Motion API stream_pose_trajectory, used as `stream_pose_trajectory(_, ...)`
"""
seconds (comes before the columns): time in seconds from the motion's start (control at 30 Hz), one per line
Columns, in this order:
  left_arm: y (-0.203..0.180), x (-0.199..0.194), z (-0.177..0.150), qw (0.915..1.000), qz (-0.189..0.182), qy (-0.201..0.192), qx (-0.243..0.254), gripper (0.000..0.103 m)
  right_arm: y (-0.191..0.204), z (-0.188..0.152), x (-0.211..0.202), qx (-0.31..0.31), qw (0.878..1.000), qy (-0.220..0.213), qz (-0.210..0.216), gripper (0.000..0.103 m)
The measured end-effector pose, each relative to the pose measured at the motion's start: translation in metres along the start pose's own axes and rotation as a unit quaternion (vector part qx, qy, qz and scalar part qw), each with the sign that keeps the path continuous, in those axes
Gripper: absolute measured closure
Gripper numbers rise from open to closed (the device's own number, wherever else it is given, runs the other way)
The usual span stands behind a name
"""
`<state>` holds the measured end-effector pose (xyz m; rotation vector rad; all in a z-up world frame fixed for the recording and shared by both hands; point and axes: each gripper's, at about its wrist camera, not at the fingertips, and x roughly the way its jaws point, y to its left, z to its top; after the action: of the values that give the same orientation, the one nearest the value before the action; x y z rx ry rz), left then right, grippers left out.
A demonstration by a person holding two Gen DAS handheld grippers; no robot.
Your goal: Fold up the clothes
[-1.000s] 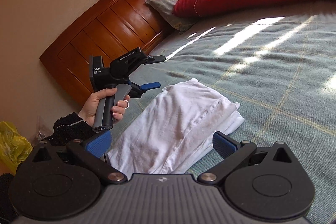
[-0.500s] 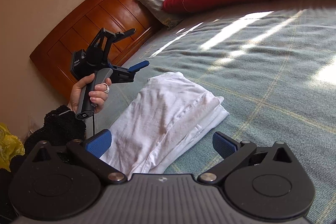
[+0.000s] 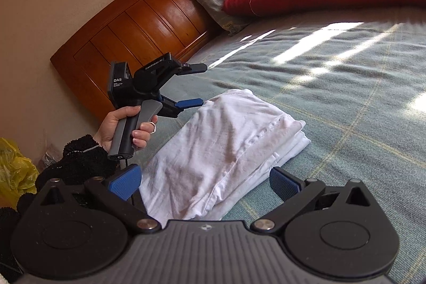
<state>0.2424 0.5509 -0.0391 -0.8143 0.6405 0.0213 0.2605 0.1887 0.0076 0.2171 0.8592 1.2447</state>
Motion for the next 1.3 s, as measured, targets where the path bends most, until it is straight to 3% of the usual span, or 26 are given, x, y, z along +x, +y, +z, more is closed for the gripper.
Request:
stream_pose_trajectory(0.1,-0.016,-0.024,-0.024,0.9988,-0.012,0.024,0.042,0.003,0.018,-0.003,0.019,-0.034,0.999,0.015,0.017,0.000)
stream_pose_trajectory(0.27,-0.005,-0.047,-0.073,0.9968,-0.004,0.060,0.052,0.003,0.049,-0.014,0.063,-0.098,0.993,0.058,0.043,0.000)
stream_pose_trajectory(0.33,0.010,-0.052,-0.088,0.9968,0.014,0.058,0.053,0.003,0.047,-0.025,0.077,-0.094,0.991,0.083,0.037,0.000)
stream_pose_trajectory(0.4,0.019,-0.059,-0.091,0.9982,0.005,0.044,0.041,0.004,0.039,-0.038,0.087,-0.087,0.991,0.103,0.024,0.000)
stream_pose_trajectory(0.5,0.020,-0.071,-0.090,0.9994,-0.005,0.022,0.028,0.004,0.040,-0.043,0.076,-0.085,0.993,0.086,0.017,0.000)
stream_pose_trajectory(0.57,0.006,-0.080,-0.092,0.9983,-0.001,0.008,0.057,0.004,0.047,-0.041,0.067,-0.083,0.993,0.078,0.015,0.000)
stream_pose_trajectory(0.67,0.001,-0.087,-0.103,0.9980,-0.028,0.016,0.054,0.003,0.061,-0.047,0.059,-0.094,0.992,0.073,0.035,0.000)
stream_pose_trajectory(0.73,0.004,-0.086,-0.112,0.9983,0.005,0.021,0.055,0.003,0.066,-0.055,0.063,-0.104,0.990,0.088,0.037,0.000)
stream_pose_trajectory(0.8,0.011,-0.086,-0.118,0.9952,0.078,0.016,0.057,0.005,0.064,-0.064,0.069,-0.100,0.989,0.109,0.025,0.000)
stream_pose_trajectory(0.83,0.014,-0.089,-0.120,0.9932,0.102,0.011,0.055,0.006,0.062,-0.068,0.072,-0.094,0.989,0.116,0.018,0.000)
stream_pose_trajectory(0.93,0.018,-0.119,-0.122,0.9966,0.070,-0.031,0.030,0.005,0.062,-0.069,0.060,-0.072,0.991,0.106,0.031,0.000)
stream_pose_trajectory(1.03,0.024,-0.137,-0.128,0.9952,0.072,-0.063,0.018,0.005,0.061,-0.067,0.045,-0.051,0.994,0.085,0.044,0.000)
stream_pose_trajectory(1.2,0.063,-0.123,-0.146,0.9945,0.062,-0.061,-0.059,0.005,0.061,-0.061,0.033,-0.038,0.997,0.062,0.040,0.000)
stream_pose_trajectory(1.3,0.069,-0.121,-0.154,0.9928,0.044,-0.083,-0.074,0.003,0.059,-0.059,0.030,-0.038,0.997,0.060,0.036,0.000)
